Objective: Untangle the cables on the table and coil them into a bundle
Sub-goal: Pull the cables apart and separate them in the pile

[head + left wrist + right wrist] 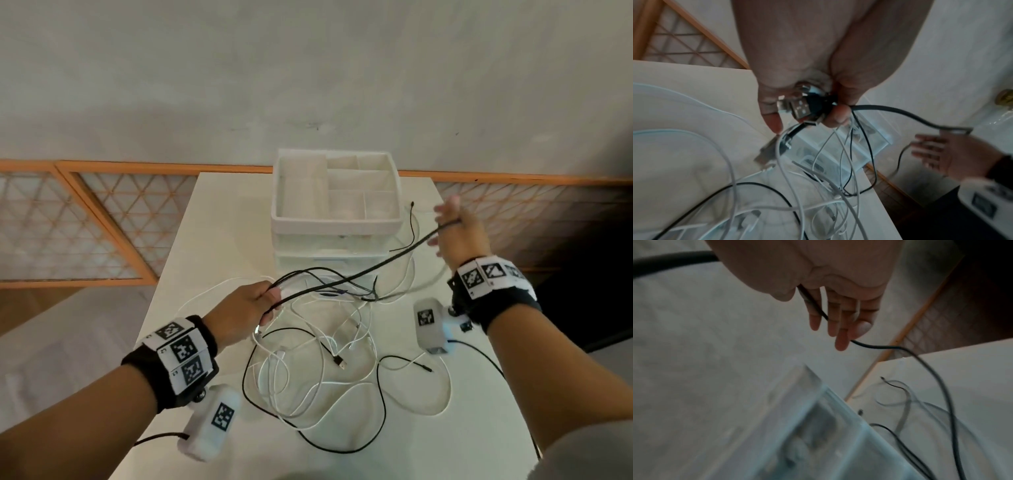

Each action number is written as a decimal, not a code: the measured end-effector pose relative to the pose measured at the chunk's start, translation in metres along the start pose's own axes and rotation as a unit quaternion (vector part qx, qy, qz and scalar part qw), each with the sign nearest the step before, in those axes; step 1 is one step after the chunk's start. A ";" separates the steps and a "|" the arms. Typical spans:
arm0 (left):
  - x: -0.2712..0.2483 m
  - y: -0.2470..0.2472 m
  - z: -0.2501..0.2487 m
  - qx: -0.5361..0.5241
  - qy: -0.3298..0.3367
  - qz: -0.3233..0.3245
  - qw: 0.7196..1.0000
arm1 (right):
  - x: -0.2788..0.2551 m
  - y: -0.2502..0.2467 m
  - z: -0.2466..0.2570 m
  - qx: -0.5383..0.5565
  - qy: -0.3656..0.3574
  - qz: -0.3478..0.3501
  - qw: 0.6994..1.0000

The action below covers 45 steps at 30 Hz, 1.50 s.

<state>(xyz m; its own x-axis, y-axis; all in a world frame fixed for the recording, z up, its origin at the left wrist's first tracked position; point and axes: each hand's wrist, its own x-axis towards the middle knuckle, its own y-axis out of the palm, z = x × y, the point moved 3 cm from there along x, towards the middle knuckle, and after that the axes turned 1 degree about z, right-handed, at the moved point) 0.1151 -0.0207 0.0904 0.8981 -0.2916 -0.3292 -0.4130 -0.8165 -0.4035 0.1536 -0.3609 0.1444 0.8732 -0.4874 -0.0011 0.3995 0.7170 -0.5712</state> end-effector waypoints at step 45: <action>-0.001 -0.010 0.008 -0.076 -0.058 -0.116 0.989 | 0.064 0.015 -0.007 -0.231 -0.153 0.120 0.953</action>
<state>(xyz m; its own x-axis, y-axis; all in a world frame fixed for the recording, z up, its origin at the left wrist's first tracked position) 0.1173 -0.0080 0.0877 0.9390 -0.0360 -0.3420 -0.1630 -0.9223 -0.3504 0.2138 -0.3847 0.1296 0.9929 -0.1168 0.0219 0.0735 0.4589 -0.8855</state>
